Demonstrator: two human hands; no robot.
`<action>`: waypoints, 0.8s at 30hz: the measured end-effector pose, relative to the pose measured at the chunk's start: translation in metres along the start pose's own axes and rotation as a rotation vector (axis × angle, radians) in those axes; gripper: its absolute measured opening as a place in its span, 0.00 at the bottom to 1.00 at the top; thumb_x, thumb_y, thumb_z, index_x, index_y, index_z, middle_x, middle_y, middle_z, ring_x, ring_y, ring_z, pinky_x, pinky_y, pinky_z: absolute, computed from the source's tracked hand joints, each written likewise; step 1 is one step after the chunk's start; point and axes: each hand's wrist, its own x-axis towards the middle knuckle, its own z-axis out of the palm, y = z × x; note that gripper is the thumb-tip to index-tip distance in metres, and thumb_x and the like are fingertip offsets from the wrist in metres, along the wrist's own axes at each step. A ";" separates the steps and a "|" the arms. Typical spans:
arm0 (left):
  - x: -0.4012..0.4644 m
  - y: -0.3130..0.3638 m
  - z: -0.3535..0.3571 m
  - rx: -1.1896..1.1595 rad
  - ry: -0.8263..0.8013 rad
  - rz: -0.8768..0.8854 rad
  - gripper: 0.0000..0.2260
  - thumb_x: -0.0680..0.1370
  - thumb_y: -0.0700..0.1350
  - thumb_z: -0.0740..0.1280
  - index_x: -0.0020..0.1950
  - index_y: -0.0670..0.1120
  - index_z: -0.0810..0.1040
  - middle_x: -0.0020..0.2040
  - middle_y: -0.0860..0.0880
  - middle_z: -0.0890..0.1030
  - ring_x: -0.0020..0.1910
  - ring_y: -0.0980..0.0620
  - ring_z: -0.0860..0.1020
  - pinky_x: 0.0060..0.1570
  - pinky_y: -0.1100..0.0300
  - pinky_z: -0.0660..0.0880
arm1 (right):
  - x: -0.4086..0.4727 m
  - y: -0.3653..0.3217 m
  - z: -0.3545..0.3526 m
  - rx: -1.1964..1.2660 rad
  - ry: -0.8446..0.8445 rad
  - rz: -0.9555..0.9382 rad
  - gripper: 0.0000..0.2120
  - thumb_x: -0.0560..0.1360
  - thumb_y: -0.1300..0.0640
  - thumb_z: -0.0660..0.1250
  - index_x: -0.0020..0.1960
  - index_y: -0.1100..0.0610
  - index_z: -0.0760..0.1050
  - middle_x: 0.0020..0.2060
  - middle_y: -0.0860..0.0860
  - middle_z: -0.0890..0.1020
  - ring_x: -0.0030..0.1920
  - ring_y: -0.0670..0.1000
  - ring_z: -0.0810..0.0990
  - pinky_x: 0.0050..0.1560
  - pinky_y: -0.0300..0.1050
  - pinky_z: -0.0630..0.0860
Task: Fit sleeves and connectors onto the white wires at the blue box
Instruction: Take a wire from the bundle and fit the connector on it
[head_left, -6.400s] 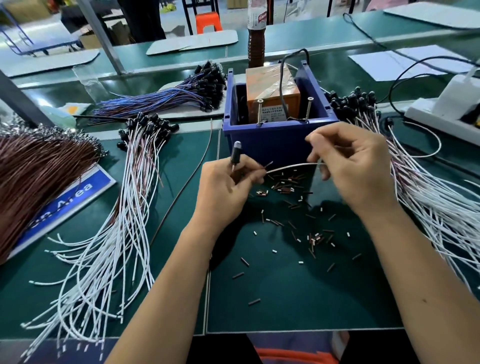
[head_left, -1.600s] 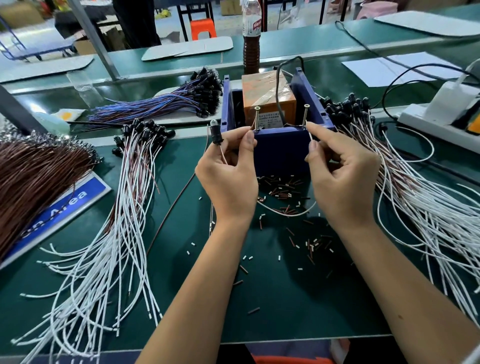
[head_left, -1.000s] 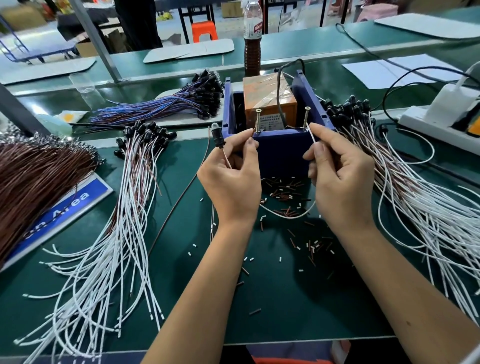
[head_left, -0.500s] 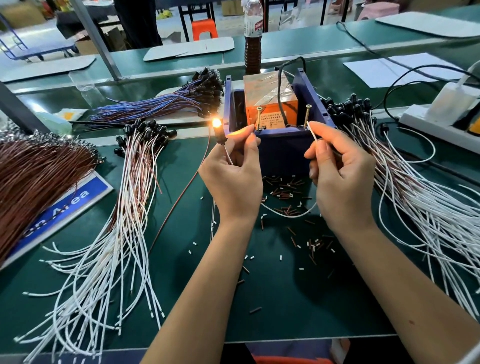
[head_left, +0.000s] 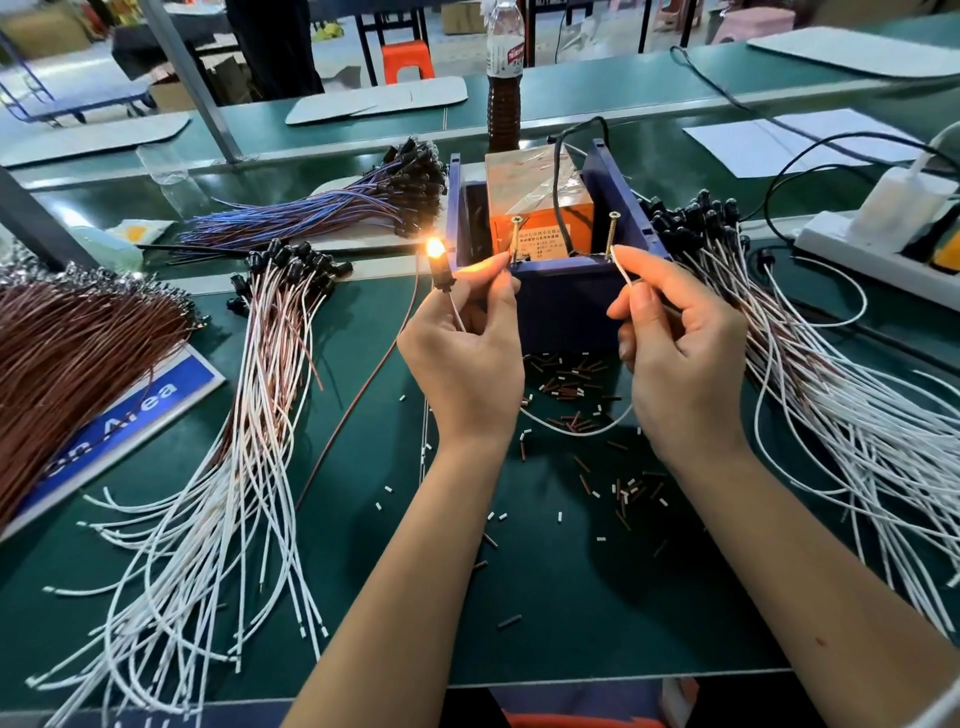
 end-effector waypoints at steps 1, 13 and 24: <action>0.000 0.000 0.000 -0.003 -0.001 -0.001 0.06 0.78 0.34 0.72 0.53 0.39 0.87 0.44 0.47 0.87 0.43 0.56 0.84 0.48 0.72 0.74 | 0.000 -0.001 0.000 -0.003 0.001 -0.004 0.15 0.86 0.63 0.61 0.68 0.56 0.81 0.41 0.49 0.81 0.35 0.46 0.75 0.36 0.38 0.74; -0.014 0.025 0.006 -0.124 -0.057 0.018 0.05 0.78 0.36 0.72 0.51 0.41 0.87 0.39 0.47 0.86 0.33 0.47 0.79 0.36 0.59 0.74 | 0.012 -0.004 -0.017 -0.071 0.158 -0.023 0.11 0.82 0.62 0.65 0.61 0.52 0.80 0.39 0.48 0.85 0.29 0.47 0.80 0.34 0.41 0.78; -0.024 0.071 0.115 -0.281 -0.546 -0.340 0.05 0.77 0.35 0.72 0.46 0.44 0.86 0.39 0.47 0.87 0.37 0.55 0.85 0.41 0.63 0.80 | 0.063 -0.029 -0.158 -0.859 0.157 0.148 0.13 0.79 0.51 0.68 0.58 0.55 0.86 0.52 0.61 0.85 0.51 0.62 0.84 0.58 0.58 0.81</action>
